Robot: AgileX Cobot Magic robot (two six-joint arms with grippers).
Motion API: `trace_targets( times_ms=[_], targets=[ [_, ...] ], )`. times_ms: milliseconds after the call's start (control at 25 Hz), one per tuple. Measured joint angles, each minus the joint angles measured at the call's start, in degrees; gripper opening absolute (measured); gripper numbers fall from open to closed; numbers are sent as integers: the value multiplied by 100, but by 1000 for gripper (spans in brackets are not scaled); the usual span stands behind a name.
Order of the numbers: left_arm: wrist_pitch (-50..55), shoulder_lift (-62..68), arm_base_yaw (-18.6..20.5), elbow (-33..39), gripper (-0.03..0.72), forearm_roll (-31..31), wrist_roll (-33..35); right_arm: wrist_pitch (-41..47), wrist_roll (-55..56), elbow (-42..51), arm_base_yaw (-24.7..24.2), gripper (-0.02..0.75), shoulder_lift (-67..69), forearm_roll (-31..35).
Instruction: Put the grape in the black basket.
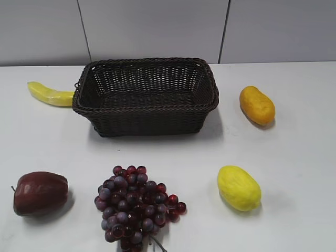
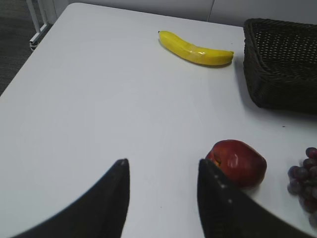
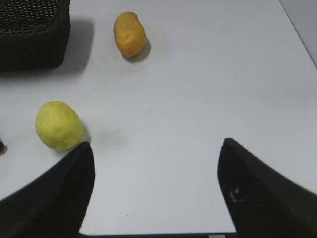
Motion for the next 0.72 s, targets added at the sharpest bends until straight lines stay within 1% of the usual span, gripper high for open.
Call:
trace_targets(
  times_ms=[240, 320, 480, 560, 640, 720],
  targets=[
    [0, 0, 0, 0, 418, 0, 0, 0, 0, 0, 0, 585, 0, 0],
    [0, 0, 0, 0, 418, 0, 0, -12, 0, 0, 0, 585, 0, 127],
    [0, 0, 0, 0, 418, 0, 0, -107, -272, -229, 0, 585, 236, 877],
    [0, 0, 0, 0, 418, 0, 0, -148, -547, -350, 0, 585, 775, 1306],
    [0, 0, 0, 0, 418, 0, 0, -198, -877, -431, 0, 582, 1433, 1600],
    [0, 0, 0, 0, 418, -2, 0, -342, -1260, -482, 0, 559, 2194, 1770]
  ],
)
